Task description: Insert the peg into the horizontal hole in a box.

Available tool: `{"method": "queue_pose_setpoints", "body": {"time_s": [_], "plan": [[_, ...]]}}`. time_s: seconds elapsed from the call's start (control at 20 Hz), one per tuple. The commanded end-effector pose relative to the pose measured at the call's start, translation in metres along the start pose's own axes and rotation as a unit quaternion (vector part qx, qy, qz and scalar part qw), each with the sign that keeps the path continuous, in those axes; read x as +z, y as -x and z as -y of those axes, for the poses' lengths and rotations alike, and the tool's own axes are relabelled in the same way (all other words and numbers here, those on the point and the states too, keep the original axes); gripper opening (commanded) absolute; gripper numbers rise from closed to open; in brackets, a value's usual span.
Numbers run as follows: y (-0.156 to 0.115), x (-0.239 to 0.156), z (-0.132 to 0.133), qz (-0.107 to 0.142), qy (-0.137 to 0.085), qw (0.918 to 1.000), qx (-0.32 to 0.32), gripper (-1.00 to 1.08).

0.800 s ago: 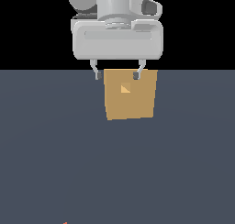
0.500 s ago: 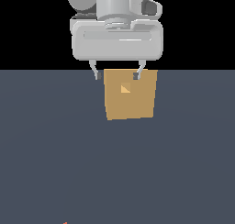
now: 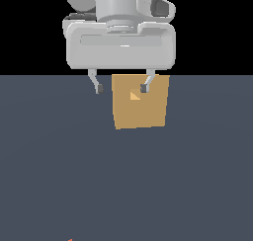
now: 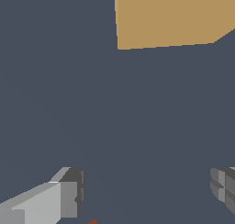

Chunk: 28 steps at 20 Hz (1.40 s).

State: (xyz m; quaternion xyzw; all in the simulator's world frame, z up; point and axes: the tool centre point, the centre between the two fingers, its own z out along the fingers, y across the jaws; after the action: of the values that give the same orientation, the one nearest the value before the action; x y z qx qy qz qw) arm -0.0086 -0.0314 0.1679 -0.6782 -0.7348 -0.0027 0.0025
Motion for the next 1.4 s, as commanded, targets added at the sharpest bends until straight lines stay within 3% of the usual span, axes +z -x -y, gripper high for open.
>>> {"method": "queue_pose_setpoints", "body": {"time_s": [0.0, 0.7, 1.35], "plan": [[0.014, 0.005, 0.005, 0.0, 0.0, 0.9999, -0.011, 1.0], [0.116, 0.038, 0.026, 0.001, -0.001, 0.9951, -0.099, 1.0], [0.222, 0.073, 0.026, 0.002, -0.001, 0.9824, -0.187, 1.0]]}}
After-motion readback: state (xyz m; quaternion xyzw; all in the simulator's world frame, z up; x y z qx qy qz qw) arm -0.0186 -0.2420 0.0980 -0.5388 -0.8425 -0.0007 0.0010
